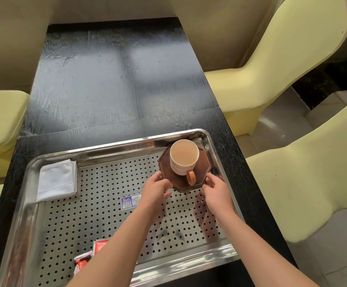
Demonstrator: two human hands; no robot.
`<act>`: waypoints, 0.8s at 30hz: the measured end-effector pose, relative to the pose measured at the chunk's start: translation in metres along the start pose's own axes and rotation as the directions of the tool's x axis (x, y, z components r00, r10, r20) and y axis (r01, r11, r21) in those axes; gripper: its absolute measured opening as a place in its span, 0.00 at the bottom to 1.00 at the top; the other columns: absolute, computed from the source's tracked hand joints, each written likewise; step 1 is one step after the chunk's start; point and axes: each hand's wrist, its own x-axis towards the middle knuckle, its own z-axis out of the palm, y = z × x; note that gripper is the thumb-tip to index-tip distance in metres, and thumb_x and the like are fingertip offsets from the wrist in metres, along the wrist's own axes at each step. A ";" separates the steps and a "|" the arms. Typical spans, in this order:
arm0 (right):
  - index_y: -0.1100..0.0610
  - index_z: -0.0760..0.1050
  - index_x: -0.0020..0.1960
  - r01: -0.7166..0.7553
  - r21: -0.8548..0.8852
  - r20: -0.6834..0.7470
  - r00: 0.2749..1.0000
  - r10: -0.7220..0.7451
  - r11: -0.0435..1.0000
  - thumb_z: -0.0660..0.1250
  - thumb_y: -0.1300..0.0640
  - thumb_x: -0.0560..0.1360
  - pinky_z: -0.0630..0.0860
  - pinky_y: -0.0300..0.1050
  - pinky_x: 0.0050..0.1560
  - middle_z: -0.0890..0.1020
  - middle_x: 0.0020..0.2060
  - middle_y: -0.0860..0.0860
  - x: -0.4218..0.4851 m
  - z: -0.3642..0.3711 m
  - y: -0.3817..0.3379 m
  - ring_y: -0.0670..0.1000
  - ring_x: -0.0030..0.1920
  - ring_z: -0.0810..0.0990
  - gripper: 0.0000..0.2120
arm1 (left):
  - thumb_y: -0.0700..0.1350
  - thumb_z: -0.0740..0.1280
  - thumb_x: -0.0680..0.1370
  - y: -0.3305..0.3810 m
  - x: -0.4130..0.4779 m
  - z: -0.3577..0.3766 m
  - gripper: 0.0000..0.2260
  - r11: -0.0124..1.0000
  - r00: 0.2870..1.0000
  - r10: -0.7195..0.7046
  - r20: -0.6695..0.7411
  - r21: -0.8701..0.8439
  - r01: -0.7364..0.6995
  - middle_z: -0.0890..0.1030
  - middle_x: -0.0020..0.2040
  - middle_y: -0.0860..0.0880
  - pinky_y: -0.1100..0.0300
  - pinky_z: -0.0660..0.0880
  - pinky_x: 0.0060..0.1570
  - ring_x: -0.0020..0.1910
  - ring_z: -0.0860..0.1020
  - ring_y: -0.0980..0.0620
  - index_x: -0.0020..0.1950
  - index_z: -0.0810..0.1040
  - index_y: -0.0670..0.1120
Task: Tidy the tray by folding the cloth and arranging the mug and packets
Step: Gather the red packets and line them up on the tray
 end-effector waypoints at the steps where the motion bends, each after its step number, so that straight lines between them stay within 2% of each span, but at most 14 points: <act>1: 0.50 0.69 0.75 -0.002 0.006 0.003 1.000 0.002 1.000 0.61 0.64 0.81 0.76 0.58 0.66 0.77 0.69 0.52 0.000 -0.001 0.001 0.53 0.67 0.76 0.24 | 0.31 0.61 0.73 0.000 0.000 -0.001 0.21 1.000 1.000 -0.005 0.010 0.003 0.005 0.83 0.57 0.44 0.53 0.75 0.59 0.55 0.81 0.50 0.60 0.80 0.49; 3: 0.50 0.69 0.75 -0.003 0.016 0.001 1.000 0.003 1.000 0.61 0.64 0.81 0.76 0.58 0.66 0.76 0.70 0.52 0.000 -0.002 0.001 0.53 0.68 0.76 0.24 | 0.32 0.62 0.72 0.002 -0.001 -0.001 0.18 1.000 1.000 -0.019 0.020 0.018 0.018 0.83 0.56 0.43 0.53 0.75 0.59 0.53 0.80 0.50 0.53 0.81 0.51; 5: 0.51 0.69 0.75 0.000 0.014 0.002 1.000 0.000 1.000 0.62 0.64 0.80 0.76 0.59 0.65 0.76 0.70 0.52 0.000 -0.003 0.000 0.53 0.68 0.76 0.24 | 0.32 0.62 0.72 0.002 -0.001 -0.002 0.18 0.999 1.000 -0.026 0.009 0.024 0.026 0.84 0.54 0.46 0.49 0.76 0.60 0.53 0.81 0.51 0.53 0.81 0.52; 7: 0.51 0.69 0.75 0.000 0.006 0.003 1.000 0.000 1.000 0.62 0.63 0.80 0.77 0.59 0.65 0.76 0.70 0.53 -0.001 -0.003 0.000 0.54 0.67 0.76 0.24 | 0.32 0.63 0.73 0.002 -0.001 -0.006 0.22 1.000 1.000 -0.022 -0.020 0.009 0.022 0.82 0.55 0.51 0.47 0.77 0.61 0.53 0.80 0.52 0.63 0.78 0.49; 9: 0.52 0.69 0.75 -0.004 -0.009 0.005 1.000 0.004 1.000 0.63 0.63 0.81 0.77 0.58 0.65 0.77 0.69 0.53 -0.003 -0.003 0.000 0.54 0.66 0.77 0.23 | 0.33 0.64 0.74 0.004 -0.003 -0.011 0.27 1.000 0.998 -0.030 -0.048 0.007 0.030 0.75 0.65 0.48 0.48 0.77 0.62 0.58 0.79 0.48 0.73 0.70 0.46; 11: 0.52 0.69 0.75 0.006 -0.031 0.005 1.000 -0.006 1.000 0.63 0.62 0.81 0.78 0.52 0.61 0.77 0.68 0.52 -0.006 -0.004 0.001 0.51 0.63 0.78 0.23 | 0.34 0.64 0.75 0.004 -0.007 -0.018 0.29 0.999 0.997 -0.023 -0.068 0.032 0.026 0.71 0.71 0.45 0.48 0.77 0.62 0.59 0.78 0.46 0.76 0.66 0.45; 13: 0.52 0.69 0.74 0.028 -0.043 0.005 1.000 -0.028 0.999 0.63 0.61 0.81 0.78 0.41 0.50 0.78 0.67 0.51 -0.012 -0.005 0.002 0.45 0.54 0.79 0.22 | 0.34 0.65 0.75 0.005 -0.013 -0.026 0.29 0.999 0.997 0.002 -0.077 0.054 0.002 0.71 0.72 0.45 0.48 0.76 0.63 0.57 0.78 0.48 0.76 0.67 0.46; 14: 0.51 0.69 0.74 0.036 -0.043 0.009 0.999 -0.036 0.998 0.63 0.60 0.81 0.77 0.40 0.48 0.78 0.66 0.50 -0.016 -0.006 0.002 0.44 0.53 0.79 0.22 | 0.33 0.65 0.75 0.005 -0.017 -0.031 0.29 0.998 0.997 0.014 -0.078 0.068 -0.009 0.71 0.72 0.45 0.48 0.76 0.63 0.57 0.78 0.48 0.75 0.68 0.46; 17: 0.51 0.70 0.73 0.029 -0.018 0.028 0.999 -0.029 0.999 0.65 0.60 0.80 0.79 0.44 0.52 0.79 0.65 0.49 -0.033 -0.005 0.005 0.48 0.58 0.80 0.22 | 0.33 0.64 0.76 0.005 -0.033 -0.051 0.26 0.993 0.994 0.054 -0.095 0.108 -0.043 0.74 0.69 0.45 0.47 0.77 0.63 0.59 0.78 0.48 0.74 0.70 0.45; 20: 0.51 0.73 0.70 0.053 -0.016 0.057 0.997 -0.052 0.998 0.65 0.59 0.80 0.77 0.36 0.39 0.80 0.58 0.46 -0.056 0.001 0.011 0.46 0.51 0.82 0.19 | 0.33 0.64 0.77 0.000 -0.056 -0.079 0.20 0.990 0.986 0.080 -0.147 0.129 -0.061 0.79 0.62 0.46 0.49 0.79 0.58 0.56 0.80 0.49 0.68 0.76 0.45; 21: 0.51 0.74 0.68 0.075 -0.018 0.073 0.995 -0.073 0.997 0.66 0.59 0.80 0.77 0.35 0.38 0.81 0.56 0.45 -0.065 0.005 0.013 0.45 0.50 0.82 0.17 | 0.33 0.63 0.78 -0.003 -0.066 -0.090 0.18 0.987 0.981 0.098 -0.166 0.144 -0.075 0.80 0.60 0.46 0.51 0.80 0.56 0.55 0.80 0.49 0.66 0.77 0.45; 22: 0.52 0.75 0.67 0.098 -0.026 0.093 0.991 -0.095 0.995 0.66 0.59 0.80 0.79 0.37 0.39 0.81 0.53 0.44 -0.074 0.009 0.015 0.45 0.50 0.82 0.16 | 0.33 0.63 0.78 -0.008 -0.076 -0.103 0.17 0.983 0.975 0.118 -0.190 0.163 -0.087 0.81 0.58 0.46 0.54 0.80 0.52 0.54 0.81 0.49 0.64 0.78 0.46; 24: 0.52 0.77 0.65 0.140 -0.063 0.136 0.982 -0.131 0.988 0.66 0.58 0.80 0.82 0.45 0.50 0.81 0.52 0.44 -0.092 0.021 0.018 0.46 0.53 0.82 0.14 | 0.33 0.62 0.79 -0.020 -0.097 -0.132 0.15 0.974 0.956 0.155 -0.250 0.199 -0.106 0.82 0.55 0.47 0.58 0.80 0.46 0.53 0.81 0.50 0.61 0.79 0.48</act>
